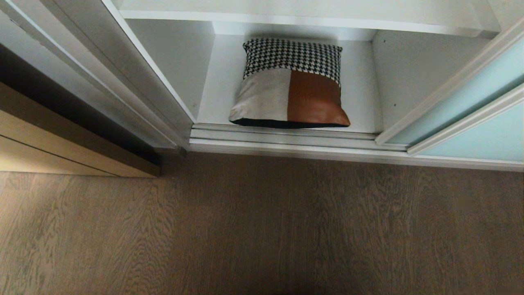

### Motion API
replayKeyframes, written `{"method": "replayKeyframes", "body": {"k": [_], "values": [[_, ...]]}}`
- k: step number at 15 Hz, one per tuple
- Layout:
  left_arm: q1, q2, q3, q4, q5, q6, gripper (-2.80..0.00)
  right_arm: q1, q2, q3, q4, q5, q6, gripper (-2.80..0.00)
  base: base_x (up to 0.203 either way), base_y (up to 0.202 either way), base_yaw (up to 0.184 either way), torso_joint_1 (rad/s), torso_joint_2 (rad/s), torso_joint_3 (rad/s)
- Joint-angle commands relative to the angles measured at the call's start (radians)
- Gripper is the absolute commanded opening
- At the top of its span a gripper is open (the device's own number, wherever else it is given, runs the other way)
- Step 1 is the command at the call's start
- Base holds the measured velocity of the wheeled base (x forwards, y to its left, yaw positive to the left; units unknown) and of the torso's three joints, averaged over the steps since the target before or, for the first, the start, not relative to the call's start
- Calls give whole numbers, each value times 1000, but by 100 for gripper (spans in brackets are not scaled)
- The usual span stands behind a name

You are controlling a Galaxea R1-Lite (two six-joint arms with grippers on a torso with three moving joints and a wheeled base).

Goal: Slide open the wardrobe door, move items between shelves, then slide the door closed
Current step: Close the door

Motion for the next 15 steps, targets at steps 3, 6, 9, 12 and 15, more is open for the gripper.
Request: {"method": "replayKeyframes", "body": {"k": [3,6,9,12,15], "values": [[0,1,1,0,0,0,-280,36,-70,17,2,2,4,-280,0,0,0,0,0,0],[0,1,1,0,0,0,-280,4,-111,58,-4,-1,1,-280,0,0,0,0,0,0],[0,1,1,0,0,0,-280,-71,-106,42,-50,7,-3,-280,0,0,0,0,0,0],[0,1,1,0,0,0,-280,-119,-120,66,-63,5,-70,-280,0,0,0,0,0,0],[0,1,1,0,0,0,-280,-156,-125,70,-67,5,-90,-280,0,0,0,0,0,0]]}}
